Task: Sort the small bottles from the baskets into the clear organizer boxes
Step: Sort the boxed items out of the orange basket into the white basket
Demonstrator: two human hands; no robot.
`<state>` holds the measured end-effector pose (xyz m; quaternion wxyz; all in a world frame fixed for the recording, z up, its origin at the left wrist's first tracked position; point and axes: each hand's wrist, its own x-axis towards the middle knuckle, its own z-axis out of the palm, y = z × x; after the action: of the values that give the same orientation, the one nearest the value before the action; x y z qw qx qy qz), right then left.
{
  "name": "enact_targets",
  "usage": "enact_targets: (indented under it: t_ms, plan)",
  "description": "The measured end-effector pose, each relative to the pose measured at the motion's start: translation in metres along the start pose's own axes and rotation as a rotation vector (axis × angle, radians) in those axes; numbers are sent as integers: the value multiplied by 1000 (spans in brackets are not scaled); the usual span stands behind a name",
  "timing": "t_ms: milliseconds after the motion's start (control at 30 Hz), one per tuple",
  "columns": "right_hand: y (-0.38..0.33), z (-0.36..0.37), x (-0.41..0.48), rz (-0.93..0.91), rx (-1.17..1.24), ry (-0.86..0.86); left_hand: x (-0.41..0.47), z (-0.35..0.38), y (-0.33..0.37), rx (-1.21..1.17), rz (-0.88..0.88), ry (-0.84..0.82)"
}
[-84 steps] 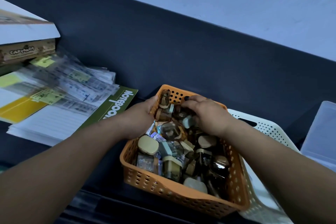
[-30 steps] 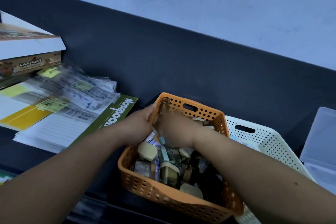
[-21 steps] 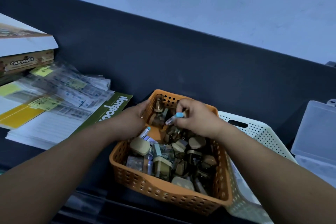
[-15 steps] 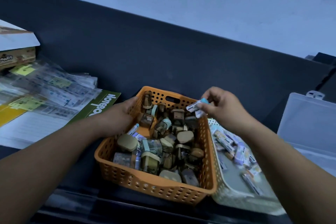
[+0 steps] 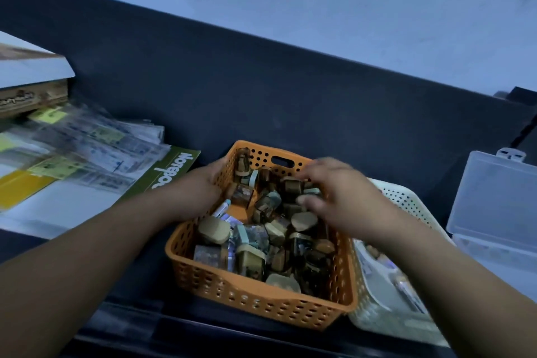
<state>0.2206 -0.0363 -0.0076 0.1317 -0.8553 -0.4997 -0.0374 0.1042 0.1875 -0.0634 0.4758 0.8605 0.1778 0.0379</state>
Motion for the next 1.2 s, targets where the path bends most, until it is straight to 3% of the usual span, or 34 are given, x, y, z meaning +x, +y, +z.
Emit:
enact_targets:
  t_ms: [133,200,400,500,600,733,933,1067,1133,1200]
  plan:
    - [-55,34,14,-252,120,-416,1,1,0,-37,18,10]
    - [-56,53,22,-286,73,-515,3,1,-4,-45,-7,6]
    - [-21,49,45,-188,-182,-354,6,-2,-7,-71,-49,4]
    - [-30,45,44,-194,-71,-231,9,-1,-10,-103,-39,11]
    - [-54,50,35,-314,31,-341,9,0,-12,-79,-34,23]
    - [-54,61,42,-268,-196,-453,8,1,-9,-81,-22,35]
    - [-37,46,60,-153,-239,-376,8,0,-7,-79,-36,49]
    - [-33,39,67,-110,-339,-183,10,1,-9,-79,-36,37]
    - [-33,37,63,-112,-245,-171,11,1,-12,-74,-37,43]
    - [-39,39,52,-190,-63,-285,12,1,-14,-67,-37,58]
